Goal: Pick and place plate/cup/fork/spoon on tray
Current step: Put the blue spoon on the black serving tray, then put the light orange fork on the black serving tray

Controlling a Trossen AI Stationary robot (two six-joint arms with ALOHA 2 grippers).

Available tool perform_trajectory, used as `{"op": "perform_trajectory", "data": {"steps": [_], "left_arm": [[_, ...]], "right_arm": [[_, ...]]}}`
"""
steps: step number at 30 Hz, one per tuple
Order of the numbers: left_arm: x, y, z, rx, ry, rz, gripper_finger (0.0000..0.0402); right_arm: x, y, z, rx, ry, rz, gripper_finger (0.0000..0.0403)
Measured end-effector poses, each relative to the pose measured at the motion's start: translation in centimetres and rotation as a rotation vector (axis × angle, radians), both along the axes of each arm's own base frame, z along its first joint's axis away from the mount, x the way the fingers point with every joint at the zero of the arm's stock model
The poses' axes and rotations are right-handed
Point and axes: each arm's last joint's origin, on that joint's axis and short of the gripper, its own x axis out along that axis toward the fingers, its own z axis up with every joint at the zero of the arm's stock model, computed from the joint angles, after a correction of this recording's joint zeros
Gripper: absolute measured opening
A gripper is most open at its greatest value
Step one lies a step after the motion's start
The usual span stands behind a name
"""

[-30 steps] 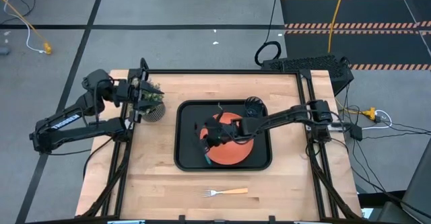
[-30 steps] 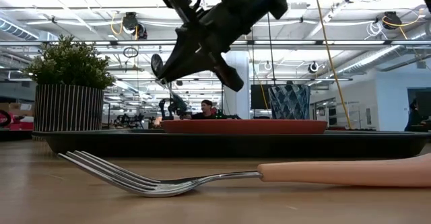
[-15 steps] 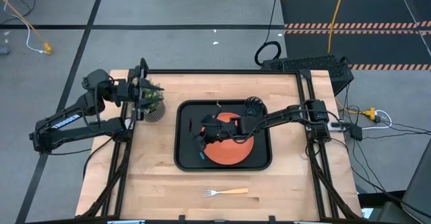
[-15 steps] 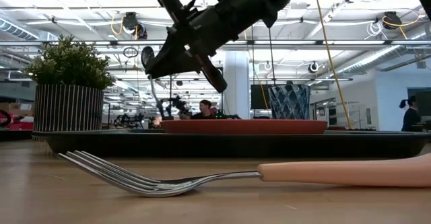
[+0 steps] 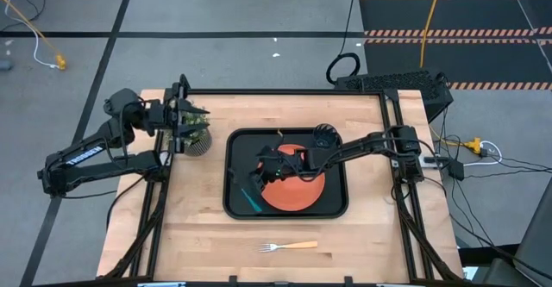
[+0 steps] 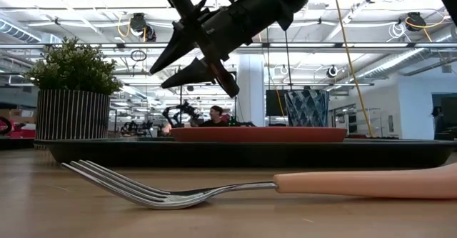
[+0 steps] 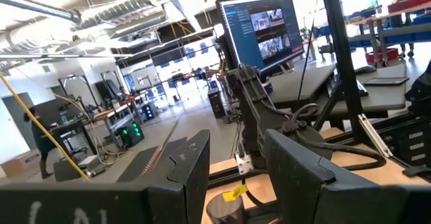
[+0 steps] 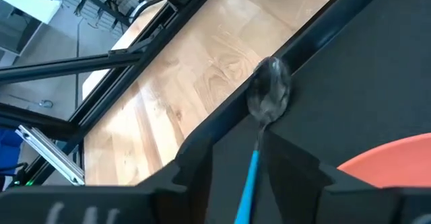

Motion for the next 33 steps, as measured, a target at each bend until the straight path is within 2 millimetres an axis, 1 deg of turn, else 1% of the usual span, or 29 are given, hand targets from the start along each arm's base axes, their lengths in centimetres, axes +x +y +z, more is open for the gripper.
{"op": "perform_trajectory", "data": {"steps": [3,6,7,9,13,15,17,20,23,26,28,31,33], "left_arm": [[0.0,0.0,-0.1,-0.008,0.014,0.000,0.0145],[0.0,0.0,-0.2,-0.011,0.019,0.000,0.0145],[0.0,0.0,-0.2,-0.011,0.019,0.000,0.0145],[0.0,0.0,-0.3,-0.009,0.025,0.001,0.0145],[0.1,0.0,-0.3,-0.006,0.031,0.002,0.0145],[0.1,0.0,-0.3,-0.004,0.030,0.002,0.0145],[0.0,0.0,-0.2,-0.003,0.023,0.002,0.0145],[0.3,-0.1,-0.3,-0.009,0.031,-0.041,0.0145],[1.3,-0.4,-0.7,-0.021,0.070,-0.127,0.0145],[2.8,-0.7,-1.6,-0.036,0.137,-0.189,0.0145],[3.8,-1.0,-2.3,-0.055,0.190,-0.214,0.0145],[5.4,-1.6,-3.5,-0.079,0.280,-0.197,0.0145],[6.3,-2.0,-4.4,-0.067,0.345,-0.159,0.0145]], "right_arm": [[0.0,0.1,0.1,0.019,-0.004,0.034,0.0151],[-0.4,0.5,1.4,0.088,-0.029,0.171,0.0166],[-0.5,1.0,1.9,0.113,-0.043,0.225,0.0167],[-1.0,2.3,2.8,0.150,-0.053,0.337,0.0166],[-2.5,5.9,3.6,0.169,-0.013,0.534,0.0151],[-3.6,7.7,3.9,0.144,0.028,0.582,0.0142],[-4.6,9.1,4.0,0.102,0.078,0.591,0.0133],[-5.9,10.2,3.6,0.043,0.186,0.567,0.0123],[-7.3,10.3,3.5,-0.027,0.300,0.538,0.0117],[-9.1,9.4,3.7,-0.104,0.448,0.482,0.0115],[-10.3,8.4,4.0,-0.173,0.555,0.431,0.0114],[-12.4,6.7,5.4,-0.293,0.660,0.310,0.0114],[-13.6,5.7,7.0,-0.400,0.653,0.227,0.0114]]}}
